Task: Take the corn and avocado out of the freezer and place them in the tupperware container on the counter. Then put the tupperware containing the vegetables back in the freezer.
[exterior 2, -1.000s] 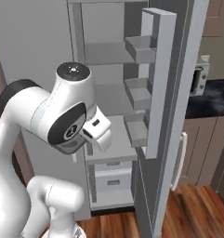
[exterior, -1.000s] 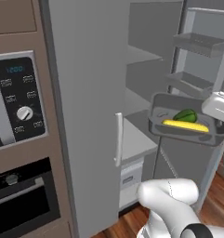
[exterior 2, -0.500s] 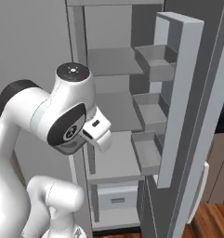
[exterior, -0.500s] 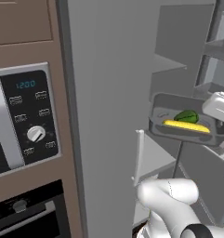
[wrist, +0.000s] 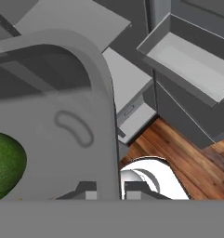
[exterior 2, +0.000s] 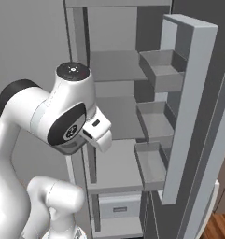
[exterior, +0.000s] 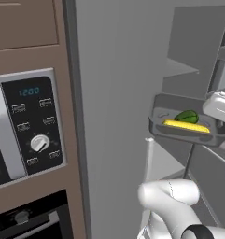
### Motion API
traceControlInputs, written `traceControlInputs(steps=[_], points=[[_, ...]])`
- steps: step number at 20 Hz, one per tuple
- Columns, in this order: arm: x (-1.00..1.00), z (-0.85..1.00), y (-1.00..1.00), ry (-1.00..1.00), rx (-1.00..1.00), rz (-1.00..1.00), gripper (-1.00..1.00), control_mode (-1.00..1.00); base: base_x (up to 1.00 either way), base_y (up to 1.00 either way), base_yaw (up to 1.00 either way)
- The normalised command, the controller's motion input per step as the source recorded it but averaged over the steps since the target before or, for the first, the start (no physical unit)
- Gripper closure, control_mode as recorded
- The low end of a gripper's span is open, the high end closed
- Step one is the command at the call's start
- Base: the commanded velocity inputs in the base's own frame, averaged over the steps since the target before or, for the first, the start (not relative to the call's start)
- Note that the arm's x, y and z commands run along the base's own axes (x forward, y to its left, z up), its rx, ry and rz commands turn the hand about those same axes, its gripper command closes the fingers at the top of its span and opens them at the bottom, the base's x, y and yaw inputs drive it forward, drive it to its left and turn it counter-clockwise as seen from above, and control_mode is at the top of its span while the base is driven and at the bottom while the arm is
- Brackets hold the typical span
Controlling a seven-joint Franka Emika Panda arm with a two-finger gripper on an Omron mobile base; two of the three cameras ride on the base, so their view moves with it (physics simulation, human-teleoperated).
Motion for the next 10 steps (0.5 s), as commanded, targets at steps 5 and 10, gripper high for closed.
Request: traceControlInputs(steps=[5, 10], points=[[0.0, 0.0, 0.0, 0.0, 0.0, 0.0, 1.0, 1.0, 0.27, -0.4, 0.01], [0.0, 0.0, 0.0, 0.0, 0.0, 0.0, 1.0, 1.0, 0.3, -0.26, 0.03]])
